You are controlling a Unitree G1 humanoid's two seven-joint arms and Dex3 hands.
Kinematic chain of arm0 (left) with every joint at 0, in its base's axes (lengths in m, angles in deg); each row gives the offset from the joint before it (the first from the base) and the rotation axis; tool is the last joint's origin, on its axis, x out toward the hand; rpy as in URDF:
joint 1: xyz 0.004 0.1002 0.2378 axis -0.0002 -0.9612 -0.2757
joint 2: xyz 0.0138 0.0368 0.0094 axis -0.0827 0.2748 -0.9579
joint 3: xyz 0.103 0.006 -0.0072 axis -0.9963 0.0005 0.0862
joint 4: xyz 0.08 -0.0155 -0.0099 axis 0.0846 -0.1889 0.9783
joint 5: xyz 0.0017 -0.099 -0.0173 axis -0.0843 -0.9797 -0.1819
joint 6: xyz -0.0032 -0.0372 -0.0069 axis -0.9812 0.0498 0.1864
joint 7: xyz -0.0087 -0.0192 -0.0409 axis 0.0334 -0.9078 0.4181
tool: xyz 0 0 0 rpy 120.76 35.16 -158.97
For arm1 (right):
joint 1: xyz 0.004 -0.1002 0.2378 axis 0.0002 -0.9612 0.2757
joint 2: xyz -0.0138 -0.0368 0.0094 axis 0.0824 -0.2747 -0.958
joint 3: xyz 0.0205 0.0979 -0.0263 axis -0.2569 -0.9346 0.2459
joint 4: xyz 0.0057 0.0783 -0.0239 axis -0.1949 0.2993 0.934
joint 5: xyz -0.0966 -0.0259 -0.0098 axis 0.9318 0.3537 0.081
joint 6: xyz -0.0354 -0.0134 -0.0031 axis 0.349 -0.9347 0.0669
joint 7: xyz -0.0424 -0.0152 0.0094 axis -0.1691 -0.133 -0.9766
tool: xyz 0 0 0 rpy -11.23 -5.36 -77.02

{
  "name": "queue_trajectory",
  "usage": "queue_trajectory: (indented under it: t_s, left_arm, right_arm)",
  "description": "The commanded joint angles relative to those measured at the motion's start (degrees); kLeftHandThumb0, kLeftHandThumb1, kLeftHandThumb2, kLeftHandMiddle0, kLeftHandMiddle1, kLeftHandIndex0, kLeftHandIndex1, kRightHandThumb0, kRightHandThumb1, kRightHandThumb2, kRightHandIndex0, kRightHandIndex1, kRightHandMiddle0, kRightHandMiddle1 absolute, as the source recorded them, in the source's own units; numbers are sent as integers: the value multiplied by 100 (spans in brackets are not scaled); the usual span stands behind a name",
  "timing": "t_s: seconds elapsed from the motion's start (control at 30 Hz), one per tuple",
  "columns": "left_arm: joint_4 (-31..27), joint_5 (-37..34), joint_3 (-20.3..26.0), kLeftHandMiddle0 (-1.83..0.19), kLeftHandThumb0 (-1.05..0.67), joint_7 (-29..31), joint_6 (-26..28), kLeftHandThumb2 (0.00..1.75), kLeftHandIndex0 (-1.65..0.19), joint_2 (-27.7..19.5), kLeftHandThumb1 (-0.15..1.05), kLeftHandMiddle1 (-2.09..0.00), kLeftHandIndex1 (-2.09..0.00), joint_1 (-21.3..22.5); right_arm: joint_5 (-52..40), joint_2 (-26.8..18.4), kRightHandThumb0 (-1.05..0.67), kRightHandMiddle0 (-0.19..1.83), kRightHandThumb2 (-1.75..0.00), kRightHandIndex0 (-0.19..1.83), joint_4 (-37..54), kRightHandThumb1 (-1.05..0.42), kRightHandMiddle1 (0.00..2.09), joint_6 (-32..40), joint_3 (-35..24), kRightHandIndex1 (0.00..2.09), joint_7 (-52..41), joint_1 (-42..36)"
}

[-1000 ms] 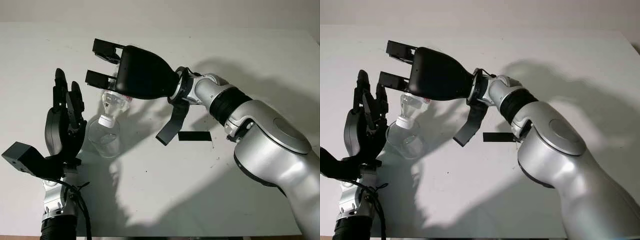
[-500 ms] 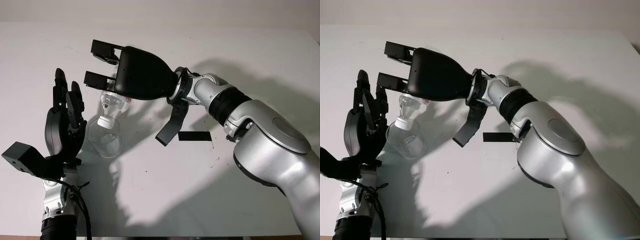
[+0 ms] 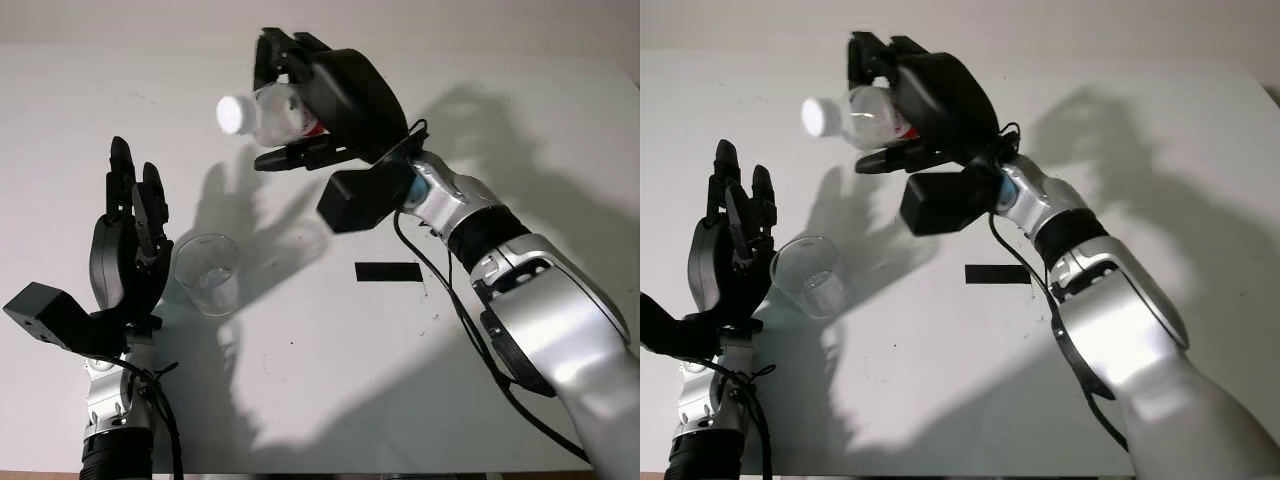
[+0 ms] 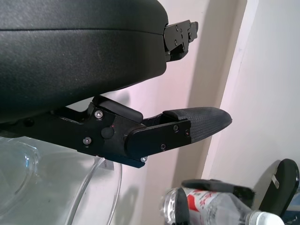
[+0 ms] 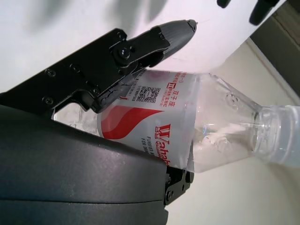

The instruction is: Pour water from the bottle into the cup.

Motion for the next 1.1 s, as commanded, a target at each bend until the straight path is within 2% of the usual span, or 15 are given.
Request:
queue_trajectory:
  t_s: [0.0,0.13,0.3,0.47,0.57,0.67,0.8,0.87,1.07]
  left_arm:
    - [174,-30,13,19,-71,50,3,60,19,14,105,0,0,-116]
    - [189,9,9,19,-71,51,-9,62,19,-17,105,0,0,-95]
    - [164,-2,-3,19,-71,39,50,62,19,-24,105,0,0,-76]
    - [200,-6,-19,19,-72,78,49,62,19,-18,105,0,0,-58]
    - [239,-28,-15,19,-72,85,53,63,19,-3,105,0,0,-23]
    - [269,-36,-16,19,-72,110,41,63,19,-2,105,0,0,-13]
    - [285,-40,-10,19,-72,156,1,64,19,-15,105,0,0,-23]
    - [256,-45,-6,19,-72,150,6,65,19,-12,105,0,0,-37]
    - [204,-70,15,19,-72,186,31,65,19,-43,105,0,0,-116]
  right_arm:
    - [-484,-64,-34,95,-32,114,347,-105,209,288,-426,209,-527,-315]
    - [-1089,-145,-33,98,-35,115,989,-105,209,877,-904,209,-1369,-770]
    - [-2354,-196,-31,104,-42,124,2520,-105,209,2785,-1629,209,-2532,-1522]
    - [-3041,-398,-35,106,-45,126,4060,-105,209,4632,-2059,209,-2891,-2237]
    - [-3320,-477,-37,98,-44,120,4908,-105,209,5342,-2285,209,-2894,-2729]
    - [-3598,-396,-38,95,-44,117,5518,-105,209,5795,-2517,209,-2780,-3125]
    - [-3562,-435,-40,92,-43,117,6028,-105,209,6044,-2494,209,-2685,-3442]
    - [-3542,-434,-41,83,-41,112,6196,-105,209,6148,-2475,209,-2649,-3560]
    - [-3356,-109,-39,83,-45,113,6315,-105,209,5622,-2299,209,-2564,-3988]
